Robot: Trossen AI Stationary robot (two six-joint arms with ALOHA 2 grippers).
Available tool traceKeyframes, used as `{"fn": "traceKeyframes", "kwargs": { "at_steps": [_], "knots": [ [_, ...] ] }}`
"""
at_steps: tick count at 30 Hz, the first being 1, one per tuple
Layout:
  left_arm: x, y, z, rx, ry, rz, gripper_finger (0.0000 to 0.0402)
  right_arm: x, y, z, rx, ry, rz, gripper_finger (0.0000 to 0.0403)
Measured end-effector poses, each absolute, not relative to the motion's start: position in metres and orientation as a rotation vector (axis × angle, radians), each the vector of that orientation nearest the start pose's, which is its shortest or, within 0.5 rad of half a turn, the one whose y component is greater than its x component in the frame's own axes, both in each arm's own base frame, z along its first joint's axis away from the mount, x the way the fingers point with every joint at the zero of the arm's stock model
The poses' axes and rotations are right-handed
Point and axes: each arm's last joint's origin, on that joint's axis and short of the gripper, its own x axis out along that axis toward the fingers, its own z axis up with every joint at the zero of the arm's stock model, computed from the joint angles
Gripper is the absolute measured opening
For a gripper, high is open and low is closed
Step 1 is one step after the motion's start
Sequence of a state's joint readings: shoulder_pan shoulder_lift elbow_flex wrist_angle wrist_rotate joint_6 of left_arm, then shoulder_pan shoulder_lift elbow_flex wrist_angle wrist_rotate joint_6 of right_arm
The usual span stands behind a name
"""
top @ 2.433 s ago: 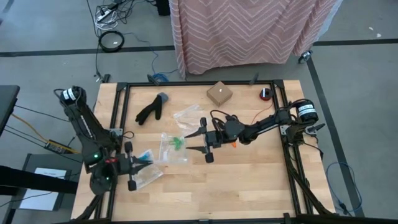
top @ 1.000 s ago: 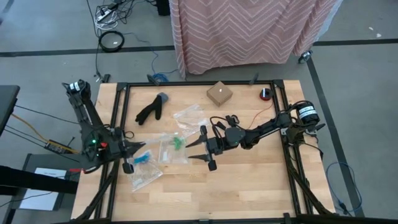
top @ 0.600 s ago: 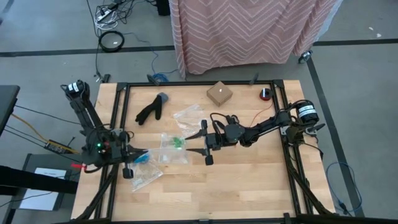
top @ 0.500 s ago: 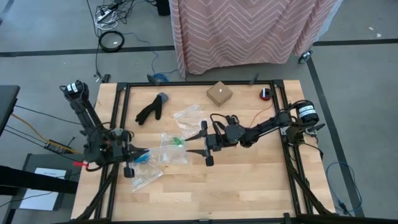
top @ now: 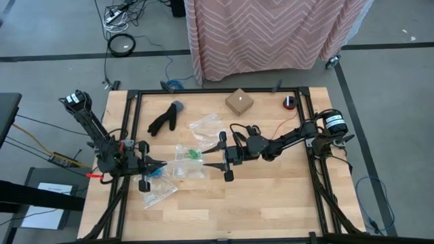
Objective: Sort rubber bands
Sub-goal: Open the transparent zip bag
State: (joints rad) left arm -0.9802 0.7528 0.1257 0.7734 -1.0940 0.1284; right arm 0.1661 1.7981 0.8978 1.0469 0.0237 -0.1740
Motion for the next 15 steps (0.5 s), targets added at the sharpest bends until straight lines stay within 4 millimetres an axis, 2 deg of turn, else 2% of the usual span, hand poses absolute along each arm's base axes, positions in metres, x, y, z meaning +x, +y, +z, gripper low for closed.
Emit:
{"fn": "traceKeyframes", "kwargs": {
  "at_steps": [15],
  "knots": [
    [0.1019,-0.1044,0.1978,-0.011,-0.057,0.115,0.0001,0.3696,0.0593,0.2202,-0.160,-0.156,0.117,0.0163]
  ]
}}
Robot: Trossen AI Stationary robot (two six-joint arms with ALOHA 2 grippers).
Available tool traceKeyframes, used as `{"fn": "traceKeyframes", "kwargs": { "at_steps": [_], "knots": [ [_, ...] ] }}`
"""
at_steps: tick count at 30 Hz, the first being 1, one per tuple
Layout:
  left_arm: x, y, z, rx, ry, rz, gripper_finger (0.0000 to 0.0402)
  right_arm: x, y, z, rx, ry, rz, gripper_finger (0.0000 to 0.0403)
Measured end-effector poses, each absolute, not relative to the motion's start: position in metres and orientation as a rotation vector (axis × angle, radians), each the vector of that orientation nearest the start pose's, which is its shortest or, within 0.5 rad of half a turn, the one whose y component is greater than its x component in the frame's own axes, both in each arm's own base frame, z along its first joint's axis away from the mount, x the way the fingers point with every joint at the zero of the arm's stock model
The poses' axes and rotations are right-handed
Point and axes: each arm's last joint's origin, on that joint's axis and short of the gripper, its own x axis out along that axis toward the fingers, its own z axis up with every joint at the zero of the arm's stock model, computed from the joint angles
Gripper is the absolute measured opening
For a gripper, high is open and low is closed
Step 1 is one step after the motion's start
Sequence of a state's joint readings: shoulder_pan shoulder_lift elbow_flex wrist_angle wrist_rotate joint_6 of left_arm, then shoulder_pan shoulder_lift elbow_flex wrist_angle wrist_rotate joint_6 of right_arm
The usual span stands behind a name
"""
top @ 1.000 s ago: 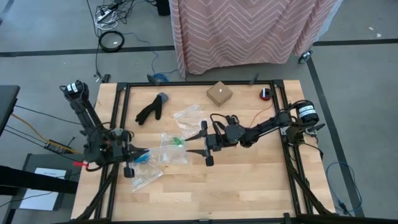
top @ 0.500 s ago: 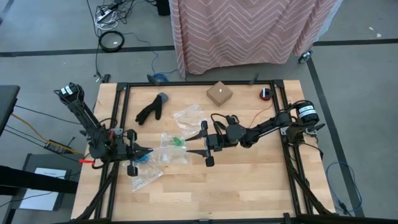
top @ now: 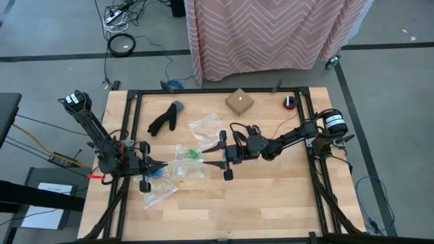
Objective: Sort rubber bands
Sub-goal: Open the transparent zip bag
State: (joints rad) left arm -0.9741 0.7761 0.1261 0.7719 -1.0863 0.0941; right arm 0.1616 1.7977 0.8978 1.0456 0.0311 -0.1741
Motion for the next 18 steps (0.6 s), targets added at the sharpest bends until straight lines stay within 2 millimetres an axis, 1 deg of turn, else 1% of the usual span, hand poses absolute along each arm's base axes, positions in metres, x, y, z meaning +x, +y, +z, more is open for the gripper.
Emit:
{"fn": "traceKeyframes", "kwargs": {
  "at_steps": [6,9,12,17,18],
  "knots": [
    [0.1031,-0.1062,0.1948,-0.007,-0.046,0.114,0.0001,0.3699,0.0587,0.2189,-0.160,-0.141,0.091,0.0149],
    [0.1031,-0.1061,0.1948,-0.007,-0.046,0.119,0.0001,0.3701,0.0587,0.2169,-0.165,-0.120,0.093,0.0131],
    [0.1032,-0.1058,0.1948,-0.009,-0.046,0.126,0.0001,0.3703,0.0588,0.2150,-0.175,-0.101,0.095,0.0098],
    [0.1052,-0.1041,0.1949,-0.014,-0.047,0.135,0.0001,0.3704,0.0588,0.2136,-0.180,-0.086,0.096,0.0017],
    [0.1059,-0.1035,0.1948,-0.013,-0.047,0.140,0.0001,0.3704,0.0588,0.2136,-0.186,-0.086,0.096,0.0009]
  ]
}}
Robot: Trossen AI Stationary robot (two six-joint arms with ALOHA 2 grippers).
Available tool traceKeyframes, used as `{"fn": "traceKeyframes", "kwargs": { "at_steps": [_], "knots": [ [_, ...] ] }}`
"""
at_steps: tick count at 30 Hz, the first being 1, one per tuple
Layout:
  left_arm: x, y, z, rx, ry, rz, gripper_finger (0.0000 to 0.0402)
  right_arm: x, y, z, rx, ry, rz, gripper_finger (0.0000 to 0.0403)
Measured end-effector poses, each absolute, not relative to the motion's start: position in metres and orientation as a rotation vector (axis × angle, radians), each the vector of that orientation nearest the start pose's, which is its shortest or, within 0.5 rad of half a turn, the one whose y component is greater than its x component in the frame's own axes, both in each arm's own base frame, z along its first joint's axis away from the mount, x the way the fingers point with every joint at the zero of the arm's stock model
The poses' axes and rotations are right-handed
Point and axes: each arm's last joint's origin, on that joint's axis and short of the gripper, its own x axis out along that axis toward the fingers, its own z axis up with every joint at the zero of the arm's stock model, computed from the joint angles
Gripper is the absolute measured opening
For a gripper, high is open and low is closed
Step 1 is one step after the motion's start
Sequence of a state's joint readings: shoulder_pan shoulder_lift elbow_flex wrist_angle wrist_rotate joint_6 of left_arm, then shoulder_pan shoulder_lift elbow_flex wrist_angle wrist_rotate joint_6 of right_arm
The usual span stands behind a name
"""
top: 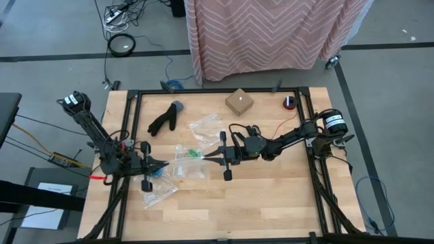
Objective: Sort rubber bands
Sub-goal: Open the transparent zip bag
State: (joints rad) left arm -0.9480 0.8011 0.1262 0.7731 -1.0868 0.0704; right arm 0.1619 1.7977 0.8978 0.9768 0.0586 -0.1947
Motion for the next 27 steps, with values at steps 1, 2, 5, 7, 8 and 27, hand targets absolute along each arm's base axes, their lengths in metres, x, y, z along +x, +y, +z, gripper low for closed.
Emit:
{"fn": "traceKeyframes", "kwargs": {
  "at_steps": [1,2,5,7,8,27],
  "knots": [
    [0.107,-0.103,0.195,-0.013,-0.046,0.148,0.0001,0.370,0.059,0.214,-0.191,-0.086,0.095,0.0006],
    [0.108,-0.102,0.195,-0.012,-0.046,0.155,0.0001,0.370,0.059,0.214,-0.197,-0.086,0.095,0.0006],
    [0.111,-0.100,0.195,-0.012,-0.048,0.155,0.0001,0.370,0.059,0.213,-0.204,-0.082,0.095,0.0001],
    [0.113,-0.098,0.195,-0.016,-0.052,0.133,0.0001,0.371,0.059,0.213,-0.204,-0.078,0.093,0.0001],
    [0.115,-0.098,0.195,-0.023,-0.053,0.126,0.0001,0.371,0.059,0.213,-0.204,-0.077,0.093,0.0001],
    [0.140,-0.073,0.193,-0.062,-0.064,0.088,0.0001,0.371,0.058,0.208,-0.185,-0.025,0.065,0.0000]
  ]
}}
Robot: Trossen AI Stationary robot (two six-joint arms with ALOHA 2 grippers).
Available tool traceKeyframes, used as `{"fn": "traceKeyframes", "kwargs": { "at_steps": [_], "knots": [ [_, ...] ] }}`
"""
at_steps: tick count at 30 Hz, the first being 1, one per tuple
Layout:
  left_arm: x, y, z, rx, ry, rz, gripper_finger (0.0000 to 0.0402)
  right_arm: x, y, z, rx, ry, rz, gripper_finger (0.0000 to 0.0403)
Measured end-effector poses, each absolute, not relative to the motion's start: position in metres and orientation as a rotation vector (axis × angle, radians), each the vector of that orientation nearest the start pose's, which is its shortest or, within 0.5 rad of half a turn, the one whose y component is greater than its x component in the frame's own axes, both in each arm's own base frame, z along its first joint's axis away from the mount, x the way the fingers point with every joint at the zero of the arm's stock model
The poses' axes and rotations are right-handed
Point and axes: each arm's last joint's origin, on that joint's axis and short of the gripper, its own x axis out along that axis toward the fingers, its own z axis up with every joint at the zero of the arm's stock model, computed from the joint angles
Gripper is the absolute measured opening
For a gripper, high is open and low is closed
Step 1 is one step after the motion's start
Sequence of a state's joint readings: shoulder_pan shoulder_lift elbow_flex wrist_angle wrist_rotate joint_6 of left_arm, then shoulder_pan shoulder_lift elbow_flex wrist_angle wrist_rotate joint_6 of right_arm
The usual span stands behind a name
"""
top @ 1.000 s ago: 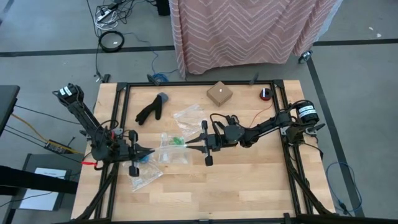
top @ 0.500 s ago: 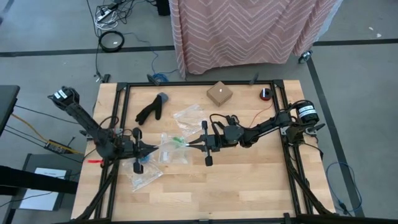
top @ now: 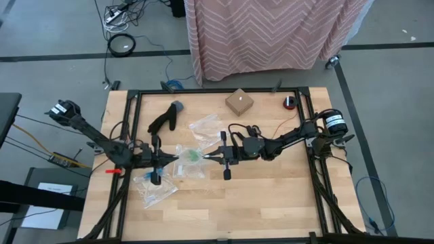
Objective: Sort rubber bands
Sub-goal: Open the transparent zip bag
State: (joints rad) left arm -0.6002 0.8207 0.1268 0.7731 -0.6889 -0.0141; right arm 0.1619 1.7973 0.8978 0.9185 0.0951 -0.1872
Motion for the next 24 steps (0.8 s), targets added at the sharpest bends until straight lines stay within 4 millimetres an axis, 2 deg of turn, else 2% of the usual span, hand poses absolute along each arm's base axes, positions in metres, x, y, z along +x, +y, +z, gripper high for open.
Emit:
{"fn": "traceKeyframes", "kwargs": {
  "at_steps": [14,24],
  "knots": [
    [0.165,-0.061,0.185,-0.077,-0.083,0.115,0.0001,0.371,0.058,0.207,-0.173,-0.016,0.065,0.0000],
    [0.200,-0.067,0.191,-0.015,-0.039,0.074,0.0001,0.371,0.054,0.202,-0.138,0.041,0.056,0.0000]
  ]
}}
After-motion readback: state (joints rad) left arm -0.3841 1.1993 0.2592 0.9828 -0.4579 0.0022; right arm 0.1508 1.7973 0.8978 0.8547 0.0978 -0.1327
